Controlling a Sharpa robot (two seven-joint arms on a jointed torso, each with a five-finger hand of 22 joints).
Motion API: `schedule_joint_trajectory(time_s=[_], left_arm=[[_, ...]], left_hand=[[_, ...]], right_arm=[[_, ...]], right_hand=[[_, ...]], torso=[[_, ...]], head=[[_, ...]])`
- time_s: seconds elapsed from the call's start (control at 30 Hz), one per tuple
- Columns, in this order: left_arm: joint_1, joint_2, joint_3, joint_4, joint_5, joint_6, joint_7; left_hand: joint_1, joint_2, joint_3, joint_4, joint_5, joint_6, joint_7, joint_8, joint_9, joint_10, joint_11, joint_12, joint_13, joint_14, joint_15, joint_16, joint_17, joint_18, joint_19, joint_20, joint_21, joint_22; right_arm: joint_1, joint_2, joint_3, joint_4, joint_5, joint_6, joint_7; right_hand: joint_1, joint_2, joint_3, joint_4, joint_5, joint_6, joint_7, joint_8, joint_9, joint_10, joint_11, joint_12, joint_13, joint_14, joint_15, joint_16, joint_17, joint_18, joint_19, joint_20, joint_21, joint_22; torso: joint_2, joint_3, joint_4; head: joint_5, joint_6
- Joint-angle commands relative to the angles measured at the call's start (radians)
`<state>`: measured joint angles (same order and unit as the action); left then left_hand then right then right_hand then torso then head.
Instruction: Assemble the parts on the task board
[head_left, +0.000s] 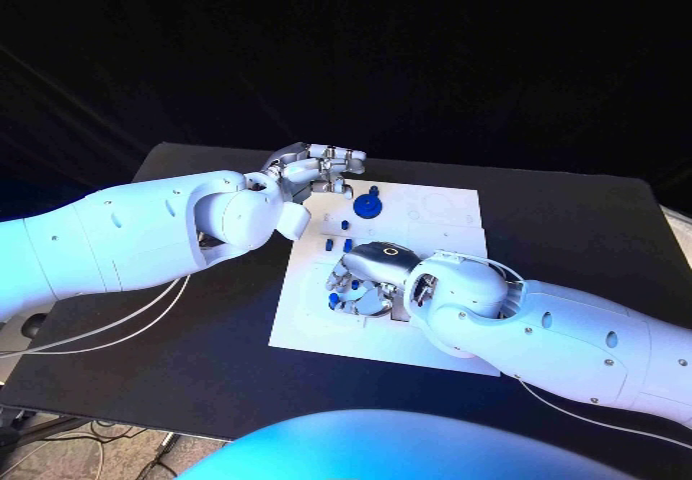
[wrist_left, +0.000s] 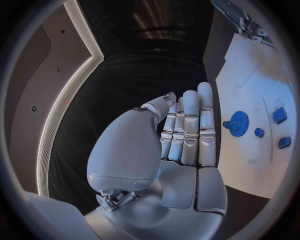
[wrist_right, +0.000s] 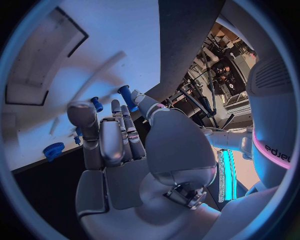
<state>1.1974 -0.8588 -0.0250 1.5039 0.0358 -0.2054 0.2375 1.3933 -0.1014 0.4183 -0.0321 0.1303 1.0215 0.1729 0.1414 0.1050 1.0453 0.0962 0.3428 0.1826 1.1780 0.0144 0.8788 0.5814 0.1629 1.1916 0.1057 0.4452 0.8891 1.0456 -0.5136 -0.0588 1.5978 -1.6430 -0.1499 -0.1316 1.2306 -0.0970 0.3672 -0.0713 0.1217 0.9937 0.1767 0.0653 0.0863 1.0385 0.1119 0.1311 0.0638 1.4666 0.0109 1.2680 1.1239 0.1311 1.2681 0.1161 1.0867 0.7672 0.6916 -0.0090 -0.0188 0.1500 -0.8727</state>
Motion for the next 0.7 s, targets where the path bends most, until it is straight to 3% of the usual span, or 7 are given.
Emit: schedule_joint_trajectory(time_s=[0.03, 0.23, 0.53, 0.6, 0.63, 0.7], left_arm=[[0.0, 0.002, 0.001, 0.001, -0.005, 0.019, 0.005], [0.0, 0.004, 0.001, -0.001, -0.005, 0.022, 0.004], [0.0, 0.002, 0.0, -0.003, -0.005, 0.022, 0.003], [0.0, 0.001, 0.0, -0.003, -0.005, 0.022, 0.003], [0.0, 0.0, 0.0, -0.003, -0.005, 0.022, 0.003], [0.0, -0.001, 0.0, -0.003, -0.005, 0.021, 0.002]], left_hand=[[0.0, 0.009, -0.006, 0.002, 0.002, -0.005, -0.001, 0.002, -0.002, -0.007, 0.003, 0.006, 0.001, -0.004, 0.0, -0.006, -0.001, 0.019, 0.001, 0.005, -0.004, -0.001], [0.0, 0.009, -0.006, 0.002, 0.002, -0.005, -0.001, 0.002, -0.002, -0.007, 0.003, 0.006, 0.001, -0.004, 0.0, -0.006, -0.001, 0.019, 0.001, 0.005, -0.004, -0.001], [0.0, 0.009, -0.006, 0.002, 0.002, -0.005, -0.001, 0.002, -0.002, -0.007, 0.003, 0.006, 0.001, -0.004, 0.0, -0.006, -0.001, 0.019, 0.001, 0.005, -0.004, -0.001], [0.0, 0.009, -0.006, 0.002, 0.002, -0.005, -0.001, 0.002, -0.002, -0.007, 0.003, 0.006, 0.001, -0.004, 0.0, -0.006, -0.001, 0.019, 0.001, 0.005, -0.004, -0.001], [0.0, 0.009, -0.006, 0.002, 0.002, -0.005, -0.001, 0.002, -0.002, -0.007, 0.003, 0.006, 0.001, -0.004, 0.0, -0.006, -0.001, 0.019, 0.001, 0.005, -0.004, -0.001], [0.0, 0.009, -0.006, 0.002, 0.002, -0.005, -0.001, 0.002, -0.002, -0.007, 0.003, 0.006, 0.001, -0.004, 0.0, -0.006, -0.001, 0.019, 0.001, 0.005, -0.004, -0.001]], right_arm=[[-0.001, -0.001, 0.0, 0.004, -0.009, -0.022, -0.001], [-0.001, -0.008, -0.001, 0.014, 0.004, -0.09, 0.025], [0.003, -0.078, 0.001, 0.083, 0.037, -0.183, 0.051], [0.008, -0.101, 0.003, 0.099, 0.055, -0.195, 0.056], [0.018, -0.131, 0.004, 0.115, 0.099, -0.209, 0.064], [0.028, -0.159, 0.005, 0.128, 0.151, -0.221, 0.071]], right_hand=[[0.001, -0.01, -0.029, 0.004, 0.005, -0.021, 0.005, 0.0, -0.005, -0.028, 0.006, 0.001, 0.003, 0.022, 0.011, -0.006, -0.007, 0.014, -0.01, 0.003, -0.011, -0.014], [0.009, -0.009, -0.096, 0.01, 0.008, -0.049, 0.01, 0.007, -0.011, -0.1, 0.013, 0.019, 0.007, 0.014, 0.019, -0.009, -0.016, 0.016, -0.014, 0.009, -0.016, -0.022], [0.035, 0.013, -0.13, 0.007, 0.031, -0.033, 0.007, 0.024, -0.008, -0.098, 0.009, 0.073, 0.015, 0.019, 0.015, 0.002, -0.008, 0.014, -0.004, 0.01, -0.006, -0.01], [0.037, 0.017, -0.135, 0.008, 0.037, -0.029, 0.006, 0.027, -0.008, -0.093, 0.007, 0.085, 0.016, 0.02, 0.014, 0.002, -0.009, 0.014, -0.004, 0.01, -0.005, -0.01], [0.037, 0.019, -0.142, 0.01, 0.043, -0.019, 0.004, 0.033, -0.007, -0.072, 0.003, 0.105, 0.02, 0.021, 0.012, 0.003, -0.008, 0.014, -0.002, 0.008, -0.004, -0.009], [0.035, 0.024, -0.147, 0.013, 0.06, -0.009, 0.0, 0.039, -0.005, -0.028, -0.004, 0.137, 0.03, 0.024, 0.007, 0.01, 0.002, 0.013, 0.003, 0.005, 0.004, 0.003]], torso=[[0.0, 0.0004, -0.0003], [0.0, 0.0003, 0.0004], [-0.002, -0.0001, -0.0013], [-0.002, -0.0006, -0.0019], [-0.002, -0.0007, -0.0026], [-0.003, -0.0014, -0.0034]], head=[[-0.001, 0.0], [-0.002, 0.0], [-0.007, 0.002], [-0.012, 0.004], [-0.022, 0.008], [-0.03, 0.011]])
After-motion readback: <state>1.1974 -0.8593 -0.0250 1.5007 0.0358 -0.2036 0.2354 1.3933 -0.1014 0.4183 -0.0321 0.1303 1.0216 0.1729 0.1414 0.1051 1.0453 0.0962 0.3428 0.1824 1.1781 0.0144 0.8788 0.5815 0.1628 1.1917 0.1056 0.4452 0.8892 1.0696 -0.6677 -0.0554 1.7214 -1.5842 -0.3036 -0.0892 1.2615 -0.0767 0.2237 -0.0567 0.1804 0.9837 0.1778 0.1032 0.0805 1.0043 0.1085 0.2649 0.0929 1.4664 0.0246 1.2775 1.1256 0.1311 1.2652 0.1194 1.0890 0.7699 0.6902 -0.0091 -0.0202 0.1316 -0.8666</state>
